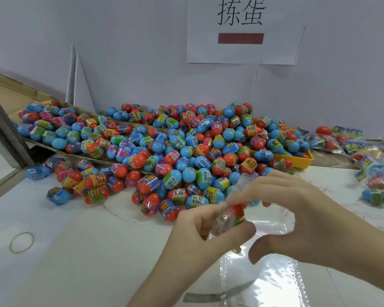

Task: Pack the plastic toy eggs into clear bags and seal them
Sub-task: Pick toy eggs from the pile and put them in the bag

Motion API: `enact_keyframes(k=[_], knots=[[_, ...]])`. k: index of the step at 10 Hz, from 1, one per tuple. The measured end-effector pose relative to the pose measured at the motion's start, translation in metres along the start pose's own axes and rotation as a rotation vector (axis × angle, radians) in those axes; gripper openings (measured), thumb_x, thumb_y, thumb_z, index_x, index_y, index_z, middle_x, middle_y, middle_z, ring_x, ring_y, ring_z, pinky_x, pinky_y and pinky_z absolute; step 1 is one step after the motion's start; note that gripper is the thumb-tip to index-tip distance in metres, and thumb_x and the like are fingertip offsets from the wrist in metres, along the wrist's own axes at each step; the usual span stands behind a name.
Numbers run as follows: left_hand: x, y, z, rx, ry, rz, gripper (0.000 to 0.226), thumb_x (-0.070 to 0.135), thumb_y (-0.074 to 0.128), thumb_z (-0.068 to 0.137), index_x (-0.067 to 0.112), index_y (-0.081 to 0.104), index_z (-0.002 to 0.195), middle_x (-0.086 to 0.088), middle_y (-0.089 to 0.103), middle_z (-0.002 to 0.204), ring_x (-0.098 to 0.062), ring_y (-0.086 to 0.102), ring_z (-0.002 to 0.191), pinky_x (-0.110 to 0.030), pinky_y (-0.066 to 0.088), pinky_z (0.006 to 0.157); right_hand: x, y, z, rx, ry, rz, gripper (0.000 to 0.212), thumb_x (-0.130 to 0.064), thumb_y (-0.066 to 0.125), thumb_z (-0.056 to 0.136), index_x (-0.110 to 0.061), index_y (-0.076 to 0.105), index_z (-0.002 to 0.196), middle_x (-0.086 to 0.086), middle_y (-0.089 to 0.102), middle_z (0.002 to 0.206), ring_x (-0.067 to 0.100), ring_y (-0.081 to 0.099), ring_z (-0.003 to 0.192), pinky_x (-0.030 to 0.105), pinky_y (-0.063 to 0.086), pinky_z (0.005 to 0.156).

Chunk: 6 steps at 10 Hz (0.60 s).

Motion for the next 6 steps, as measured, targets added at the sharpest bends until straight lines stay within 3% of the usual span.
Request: enact_keyframes(k=[1,2,3,4,5,6], knots=[[-0.004,0.0,0.002,-0.003,-0.069,-0.042,0.019,0.023,0.074,0.069,0.007,0.07,0.079,0.0,0.062,0.056,-0.006,0.056,0.052,-0.015,0.045,0.053,0.007,0.009,0.001,0.042,0.026,0.031,0.04,-0.055,0.069,0.069,-0.052,0.053,0.105,-0.026,0.046,0.089,-0.011,0.035,0.092,0.013,0.037,0.076],[-0.004,0.002,0.003,-0.001,-0.081,-0.039,0.027,0.038,0.072,0.067,0.014,0.072,0.08,-0.014,0.064,0.062,-0.011,0.055,0.053,-0.017,0.042,0.049,0.009,0.019,0.001,0.085,0.026,0.003,0.035,-0.049,0.068,0.074,-0.051,0.053,0.105,-0.026,0.048,0.095,-0.01,0.037,0.09,0.01,0.033,0.076],[-0.008,0.004,0.003,0.005,-0.125,-0.066,0.038,0.054,0.065,0.061,0.025,0.074,0.084,-0.025,0.066,0.086,-0.028,0.062,0.066,-0.03,0.054,0.055,0.011,0.019,0.0,0.045,0.043,0.087,0.034,-0.043,0.072,0.073,-0.052,0.056,0.102,-0.022,0.055,0.092,-0.006,0.044,0.089,0.01,0.033,0.076],[-0.012,0.004,0.001,-0.088,-0.203,-0.101,0.033,0.043,0.072,0.063,0.034,0.072,0.095,-0.028,0.062,0.104,-0.046,0.061,0.092,-0.053,0.05,0.08,0.008,0.012,0.001,0.087,-0.001,0.134,0.026,-0.03,0.076,0.071,-0.042,0.061,0.088,-0.019,0.06,0.091,0.0,0.048,0.091,0.01,0.031,0.075],[-0.019,0.0,-0.004,-0.213,-0.222,-0.145,0.032,0.015,0.073,0.072,0.022,0.069,0.102,-0.013,0.067,0.079,-0.019,0.06,0.067,-0.026,0.049,0.058,0.007,0.015,-0.002,0.081,-0.029,0.151,0.032,-0.027,0.074,0.075,-0.046,0.049,0.08,-0.031,0.058,0.093,-0.008,0.047,0.093,0.006,0.025,0.078],[-0.025,-0.007,-0.006,-0.144,-0.289,-0.118,0.035,0.011,0.08,0.065,0.023,0.069,0.096,0.004,0.069,0.071,-0.01,0.059,0.063,-0.019,0.048,0.058,0.007,0.008,0.0,0.104,-0.054,0.358,0.018,-0.031,0.073,0.074,-0.038,0.06,0.085,-0.023,0.066,0.089,-0.003,0.058,0.091,0.016,0.037,0.085]])
Point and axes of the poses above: each hand's wrist, its own z-axis towards the middle knuckle, its own y-axis out of the palm, x = y × z, the point moved 3 cm from there along z, towards the middle knuckle
